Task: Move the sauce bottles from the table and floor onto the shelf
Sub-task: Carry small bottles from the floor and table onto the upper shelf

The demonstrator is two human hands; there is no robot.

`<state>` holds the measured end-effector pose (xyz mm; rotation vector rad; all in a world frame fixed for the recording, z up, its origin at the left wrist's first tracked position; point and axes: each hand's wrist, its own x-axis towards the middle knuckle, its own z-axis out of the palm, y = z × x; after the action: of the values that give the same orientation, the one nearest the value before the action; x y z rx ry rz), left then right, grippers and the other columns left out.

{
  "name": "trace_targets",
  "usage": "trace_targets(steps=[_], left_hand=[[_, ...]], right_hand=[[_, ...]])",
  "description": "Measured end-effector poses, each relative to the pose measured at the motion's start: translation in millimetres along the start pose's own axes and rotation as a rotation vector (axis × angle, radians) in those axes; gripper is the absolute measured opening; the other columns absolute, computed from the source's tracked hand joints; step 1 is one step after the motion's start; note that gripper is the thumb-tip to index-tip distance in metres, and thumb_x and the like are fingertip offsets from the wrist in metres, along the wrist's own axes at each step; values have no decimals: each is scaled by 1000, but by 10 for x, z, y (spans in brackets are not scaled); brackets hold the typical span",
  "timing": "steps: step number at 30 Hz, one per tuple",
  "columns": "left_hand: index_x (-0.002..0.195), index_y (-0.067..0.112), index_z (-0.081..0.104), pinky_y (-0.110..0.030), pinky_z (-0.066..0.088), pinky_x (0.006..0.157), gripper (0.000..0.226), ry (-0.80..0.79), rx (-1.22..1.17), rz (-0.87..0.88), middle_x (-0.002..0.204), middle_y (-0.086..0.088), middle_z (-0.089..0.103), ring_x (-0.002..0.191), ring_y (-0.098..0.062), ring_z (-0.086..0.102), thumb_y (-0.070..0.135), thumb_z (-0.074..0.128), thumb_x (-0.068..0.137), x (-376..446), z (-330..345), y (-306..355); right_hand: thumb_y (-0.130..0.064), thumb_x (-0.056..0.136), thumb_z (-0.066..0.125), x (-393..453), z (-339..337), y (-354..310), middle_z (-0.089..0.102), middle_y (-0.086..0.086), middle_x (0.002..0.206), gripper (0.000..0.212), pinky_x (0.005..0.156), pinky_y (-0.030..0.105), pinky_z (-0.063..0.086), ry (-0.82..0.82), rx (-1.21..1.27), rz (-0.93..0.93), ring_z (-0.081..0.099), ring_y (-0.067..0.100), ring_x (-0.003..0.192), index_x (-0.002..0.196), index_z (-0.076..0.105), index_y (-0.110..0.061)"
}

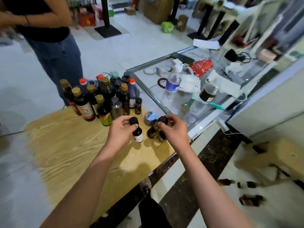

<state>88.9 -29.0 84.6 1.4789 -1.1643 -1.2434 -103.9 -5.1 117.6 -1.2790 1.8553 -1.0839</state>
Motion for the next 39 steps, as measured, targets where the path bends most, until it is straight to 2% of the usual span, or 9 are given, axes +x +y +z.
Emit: trace_targets(steps=[6,10,14,17,20,28,30,33,39], left_hand=[[100,15,63,-8,49,68,30,-209,31,74,88,5,67,78,-4,63,4,78,76,-556,307,187],[86,21,61,-9,47,62,28,-368,127,166,78,3,63,70,-10,59,10,82,72,-976,710,327],[87,25,62,-12,46,62,32,-542,185,246,76,7,63,68,-5,58,16,86,69,-1528,1287,562],[94,20,68,-20,51,70,33,-637,192,318,81,5,69,75,-10,66,24,88,67,-1998,1797,736],[97,21,71,-13,51,68,32,-757,207,435,84,9,71,77,0,66,29,86,69,-2652,2348,995],[93,31,63,-11,42,62,29,-1012,220,781,82,19,62,77,6,58,40,82,73,-4914,3614,1484],[90,28,64,-20,51,65,26,-1077,189,819,83,17,65,77,1,61,39,82,74,-5473,3837,1523],[84,27,67,-31,56,68,24,-1171,135,852,79,11,68,76,-7,65,40,82,71,-6331,4170,1552],[90,24,70,-19,49,61,28,-1270,49,941,78,11,67,72,-3,63,42,82,72,-7762,4595,1671]], right_hand=[[-25,78,79,-862,-422,114,67,-2,98,37,74,9,47,165,-119,-11,63,2,83,112,69,-15],[-25,78,79,-1379,-919,168,65,-6,98,33,75,4,42,308,-176,20,61,4,85,109,70,-18],[-24,79,78,-1952,-1656,235,59,-13,92,27,75,5,42,485,-195,66,57,-1,81,104,71,-21],[-25,78,79,-2378,-2219,339,62,-8,96,28,82,19,51,637,-191,104,61,5,87,104,71,-20],[-27,78,79,-2852,-2830,446,66,-5,102,33,86,23,52,778,-211,144,63,7,90,109,71,-19],[-27,79,79,-4616,-4527,687,62,-11,95,30,74,0,40,1165,-267,165,58,-1,83,107,72,-17],[-31,78,78,-5062,-4871,762,64,-11,95,28,78,7,47,1232,-289,166,60,3,86,104,72,-20],[-35,77,76,-5789,-5339,898,67,-8,94,26,80,34,56,1318,-337,195,64,8,87,100,72,-23],[-36,71,77,-7024,-6044,1050,67,-9,83,22,74,41,57,1524,-454,257,66,13,76,91,73,-26]])
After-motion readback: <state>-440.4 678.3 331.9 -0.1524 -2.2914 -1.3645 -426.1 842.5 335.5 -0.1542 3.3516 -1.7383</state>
